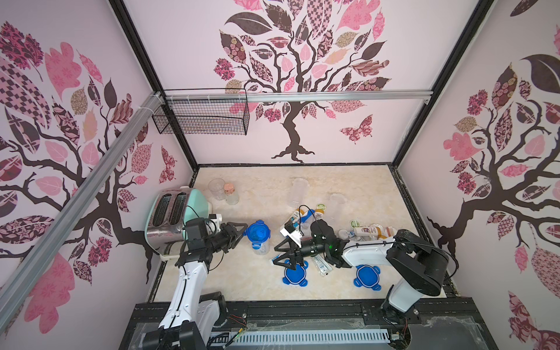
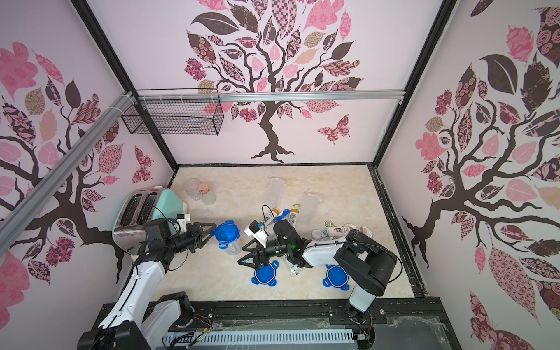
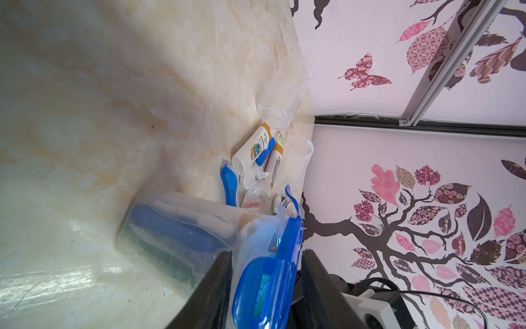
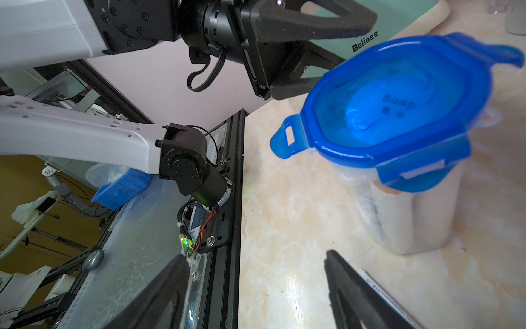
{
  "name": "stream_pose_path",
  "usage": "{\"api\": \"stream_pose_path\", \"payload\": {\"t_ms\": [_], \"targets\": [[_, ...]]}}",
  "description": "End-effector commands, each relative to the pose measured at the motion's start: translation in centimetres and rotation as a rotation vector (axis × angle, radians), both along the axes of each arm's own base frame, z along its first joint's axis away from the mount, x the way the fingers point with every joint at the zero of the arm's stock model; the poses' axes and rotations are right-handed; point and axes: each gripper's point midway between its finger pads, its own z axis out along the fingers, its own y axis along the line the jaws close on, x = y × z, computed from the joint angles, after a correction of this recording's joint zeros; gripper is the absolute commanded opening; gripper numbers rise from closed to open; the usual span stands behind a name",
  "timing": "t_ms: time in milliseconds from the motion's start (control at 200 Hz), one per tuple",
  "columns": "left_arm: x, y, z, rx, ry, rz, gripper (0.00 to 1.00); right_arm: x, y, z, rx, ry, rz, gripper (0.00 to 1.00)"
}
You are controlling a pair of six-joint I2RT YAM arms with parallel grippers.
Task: Take out toiletry kits
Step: Open the lid of the container.
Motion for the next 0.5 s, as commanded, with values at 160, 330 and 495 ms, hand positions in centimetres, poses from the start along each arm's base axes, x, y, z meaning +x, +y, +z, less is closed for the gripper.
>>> {"api": "stream_pose_path", "payload": {"t_ms": [160, 330, 495], "targets": [[-0.14, -0.17, 0.26, 0.003, -0.03, -0.014, 0.29, 0.22, 0.5, 0.15, 0.011, 0.0, 0.015, 0.78], [-0.16, -0.07, 0.14, 0.015, -0.027, -0.01, 0.21, 0.16, 0.52, -0.11, 0.005, 0.009, 0.016, 0.78], [-0.25, -0.03, 0.26, 0.022, -0.029, -0.008, 0.15, 0.18, 0.49, -0.38, 0.0, 0.013, 0.014, 0.78]]}}
